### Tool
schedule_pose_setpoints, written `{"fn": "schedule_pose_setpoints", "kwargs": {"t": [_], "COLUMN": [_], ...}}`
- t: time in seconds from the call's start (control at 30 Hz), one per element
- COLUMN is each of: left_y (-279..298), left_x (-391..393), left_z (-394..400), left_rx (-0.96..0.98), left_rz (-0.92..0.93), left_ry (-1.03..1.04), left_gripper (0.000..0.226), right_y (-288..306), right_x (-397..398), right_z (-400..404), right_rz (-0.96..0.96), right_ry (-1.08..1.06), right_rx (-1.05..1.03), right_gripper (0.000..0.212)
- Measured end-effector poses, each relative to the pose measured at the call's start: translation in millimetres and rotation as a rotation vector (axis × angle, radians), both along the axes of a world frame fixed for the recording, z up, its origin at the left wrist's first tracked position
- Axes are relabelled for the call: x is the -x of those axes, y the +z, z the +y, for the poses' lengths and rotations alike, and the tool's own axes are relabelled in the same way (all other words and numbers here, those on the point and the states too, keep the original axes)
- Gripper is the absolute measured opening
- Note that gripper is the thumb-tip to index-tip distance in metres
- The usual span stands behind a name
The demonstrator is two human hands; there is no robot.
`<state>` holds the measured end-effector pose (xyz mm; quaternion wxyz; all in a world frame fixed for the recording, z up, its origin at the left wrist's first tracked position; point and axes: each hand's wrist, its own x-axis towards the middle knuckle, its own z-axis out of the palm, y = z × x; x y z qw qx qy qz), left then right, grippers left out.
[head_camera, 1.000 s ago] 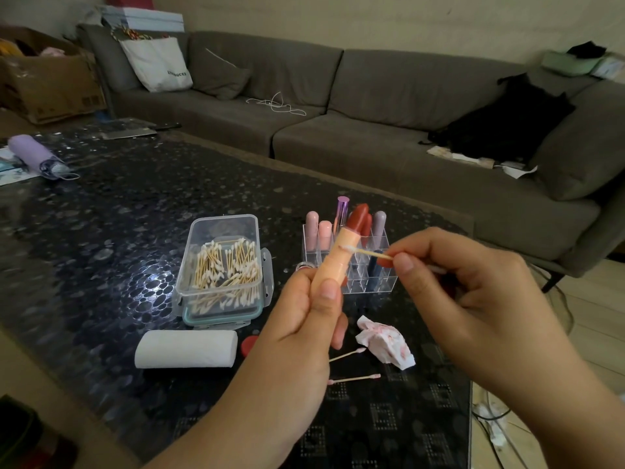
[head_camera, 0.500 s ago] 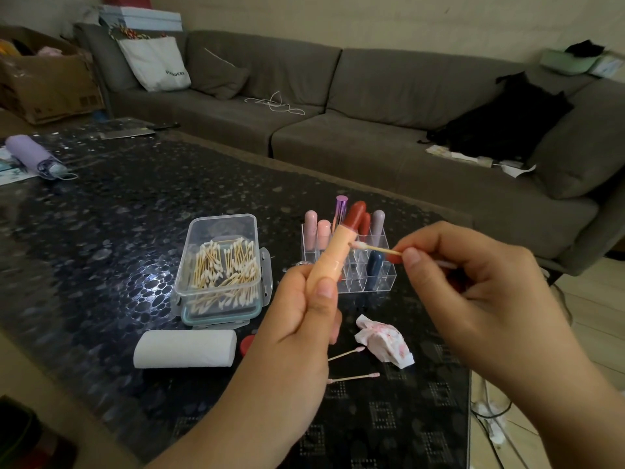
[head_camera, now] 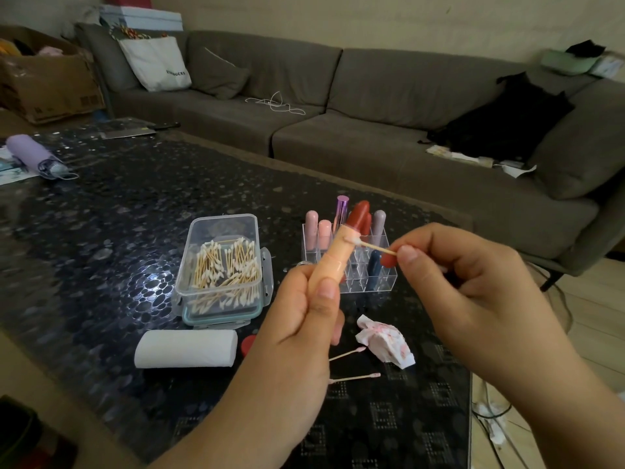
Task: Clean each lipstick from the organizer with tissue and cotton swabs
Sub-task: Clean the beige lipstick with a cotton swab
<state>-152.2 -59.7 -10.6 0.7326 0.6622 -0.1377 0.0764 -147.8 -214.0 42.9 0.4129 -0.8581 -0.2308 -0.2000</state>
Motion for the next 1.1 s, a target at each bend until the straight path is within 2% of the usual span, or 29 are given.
{"fn": "schedule_pose_setpoints", "kwargs": {"t": [0.13, 0.3, 0.47, 0.67, 0.8, 0.93, 1.1], "left_y": [1.0, -5.0, 1.1, -5.5, -0.1, -1.7, -1.3], "left_x": [-1.7, 3.5, -0.9, 2.2, 0.7, -1.1, -1.1], "left_z": [1.4, 1.6, -2.3, 1.0, -1.0, 0.3, -1.6], "left_rx": [-0.003, 0.019, 0.005, 0.038, 0.027, 0.052, 0.060], "left_rz": [-0.007, 0.084, -0.031, 0.063, -0.020, -0.008, -0.008], "left_ry": [0.009, -0.007, 0.020, -0.005, 0.000, -0.015, -0.022], "left_gripper": [0.020, 0.035, 0.016, 0.034, 0.018, 0.019, 0.021], "right_y": [-0.2, 2.4, -1.3, 1.4, -0.3, -1.5, 2.0], "right_x": [-0.5, 0.5, -0.1, 1.1, -0.1, 0.7, 0.4], "right_z": [-0.5, -1.4, 3.0, -1.3, -0.8, 0.6, -0.7], "right_rz": [0.008, -0.059, -0.024, -0.056, -0.064, -0.032, -0.113], "right_ry": [0.030, 0.016, 0.051, 0.045, 0.018, 0.060, 0.001], "right_rx": [0.033, -0.020, 0.039, -0.037, 0.010, 0.017, -0.013], "right_gripper": [0.017, 0.021, 0.015, 0.017, 0.015, 0.014, 0.019]}}
